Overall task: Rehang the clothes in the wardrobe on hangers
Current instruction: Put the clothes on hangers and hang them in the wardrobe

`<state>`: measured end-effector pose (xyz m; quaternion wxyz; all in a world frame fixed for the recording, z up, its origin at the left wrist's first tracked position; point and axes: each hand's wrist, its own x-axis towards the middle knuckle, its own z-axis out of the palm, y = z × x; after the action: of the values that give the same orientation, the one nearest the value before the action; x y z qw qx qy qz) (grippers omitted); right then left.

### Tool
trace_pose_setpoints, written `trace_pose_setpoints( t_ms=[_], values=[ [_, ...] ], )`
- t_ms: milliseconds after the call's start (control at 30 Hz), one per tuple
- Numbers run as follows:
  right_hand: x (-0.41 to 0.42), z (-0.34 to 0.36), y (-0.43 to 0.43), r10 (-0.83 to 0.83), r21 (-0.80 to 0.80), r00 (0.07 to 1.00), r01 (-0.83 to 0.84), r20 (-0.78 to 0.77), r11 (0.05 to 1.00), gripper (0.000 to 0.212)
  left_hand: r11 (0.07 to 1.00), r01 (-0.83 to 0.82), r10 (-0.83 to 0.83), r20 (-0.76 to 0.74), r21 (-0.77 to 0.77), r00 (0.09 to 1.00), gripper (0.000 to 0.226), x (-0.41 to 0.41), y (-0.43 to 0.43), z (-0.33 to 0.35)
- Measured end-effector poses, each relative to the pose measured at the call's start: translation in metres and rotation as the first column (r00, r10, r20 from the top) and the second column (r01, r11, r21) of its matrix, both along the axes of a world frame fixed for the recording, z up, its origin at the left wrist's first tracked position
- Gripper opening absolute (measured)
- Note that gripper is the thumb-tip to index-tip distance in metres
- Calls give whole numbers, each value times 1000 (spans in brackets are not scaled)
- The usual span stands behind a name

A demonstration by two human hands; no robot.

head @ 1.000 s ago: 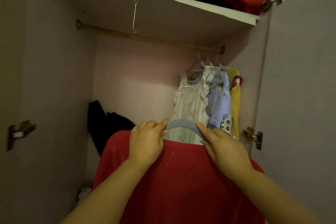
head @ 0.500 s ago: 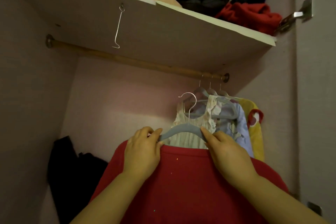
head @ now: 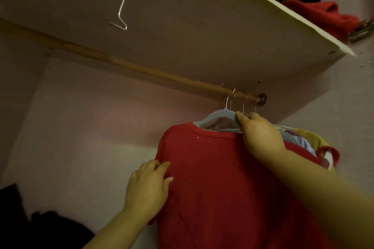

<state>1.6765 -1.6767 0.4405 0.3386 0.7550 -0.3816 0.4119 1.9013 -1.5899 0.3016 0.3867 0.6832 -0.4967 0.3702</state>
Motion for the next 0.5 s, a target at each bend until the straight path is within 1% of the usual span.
trace_pose_setpoints(
  t_ms=[167,267,333,433,500],
  values=[
    [20,25,-11,-46,-8,999,46,17,999,45,1000,7,-7,27,22,1000,48,20,-14,4],
    [33,35,-17,-60,28,998,59,33,998,43,997,75,-75,10,-8,997,46,28,-18,5],
    [42,36,-20,-60,47,998,58,32,997,42,996,80,-81,4,37,997,44,31,-17,5],
    [55,30,-23,-52,53,998,51,25,997,44,999,54,-54,69,4,996,44,37,-21,2],
    [61,28,-25,-49,59,999,47,24,997,44,998,64,-65,36,30,997,45,35,-20,1]
  ],
)
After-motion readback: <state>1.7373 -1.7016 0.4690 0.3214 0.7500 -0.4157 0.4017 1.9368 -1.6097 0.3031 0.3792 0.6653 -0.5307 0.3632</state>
